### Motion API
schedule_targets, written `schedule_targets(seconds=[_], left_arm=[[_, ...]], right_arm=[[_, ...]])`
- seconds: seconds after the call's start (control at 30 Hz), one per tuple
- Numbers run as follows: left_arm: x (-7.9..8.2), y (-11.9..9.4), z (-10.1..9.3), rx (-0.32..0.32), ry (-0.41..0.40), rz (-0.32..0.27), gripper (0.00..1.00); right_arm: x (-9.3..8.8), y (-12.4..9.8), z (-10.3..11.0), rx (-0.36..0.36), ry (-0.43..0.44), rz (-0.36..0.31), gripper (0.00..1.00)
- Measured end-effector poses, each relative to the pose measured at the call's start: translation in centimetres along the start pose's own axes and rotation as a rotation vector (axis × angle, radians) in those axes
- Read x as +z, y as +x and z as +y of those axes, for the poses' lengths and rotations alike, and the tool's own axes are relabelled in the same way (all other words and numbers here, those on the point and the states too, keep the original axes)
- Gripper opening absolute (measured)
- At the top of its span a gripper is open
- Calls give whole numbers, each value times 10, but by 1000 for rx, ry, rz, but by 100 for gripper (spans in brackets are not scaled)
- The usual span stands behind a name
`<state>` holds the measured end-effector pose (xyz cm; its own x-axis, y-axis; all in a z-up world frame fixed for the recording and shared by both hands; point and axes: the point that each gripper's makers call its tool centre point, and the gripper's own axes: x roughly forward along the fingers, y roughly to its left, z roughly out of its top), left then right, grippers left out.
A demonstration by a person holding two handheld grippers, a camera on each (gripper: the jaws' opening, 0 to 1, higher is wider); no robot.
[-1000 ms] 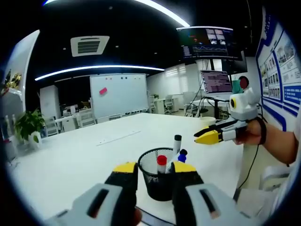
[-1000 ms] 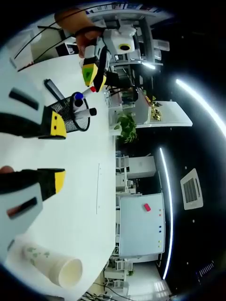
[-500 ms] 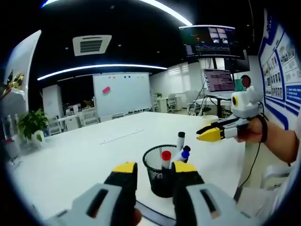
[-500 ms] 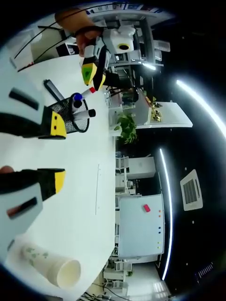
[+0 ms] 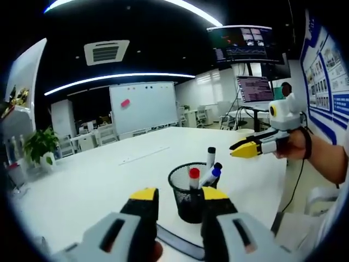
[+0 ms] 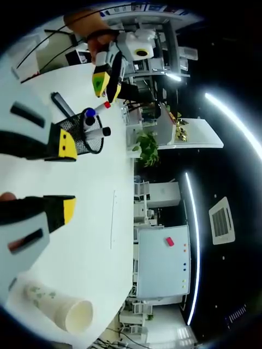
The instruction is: Place the scattered laser pointers and whiteboard markers into the pen holder and stack the scattered paper cups together
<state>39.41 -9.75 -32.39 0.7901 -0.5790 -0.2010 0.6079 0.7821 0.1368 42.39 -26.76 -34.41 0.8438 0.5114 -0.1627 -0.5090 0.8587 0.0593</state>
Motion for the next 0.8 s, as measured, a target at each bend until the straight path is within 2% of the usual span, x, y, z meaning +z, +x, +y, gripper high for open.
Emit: schedule_targets(seconds=[0.67,0.8], left_arm=[[-17,-9,12,83,-9,30,32],[-21,-8,11,82,-13,30,32]], right_arm=[[-1,-3,2,-3,-1,3,25],[-3,-3,1,-5,0,7,25]])
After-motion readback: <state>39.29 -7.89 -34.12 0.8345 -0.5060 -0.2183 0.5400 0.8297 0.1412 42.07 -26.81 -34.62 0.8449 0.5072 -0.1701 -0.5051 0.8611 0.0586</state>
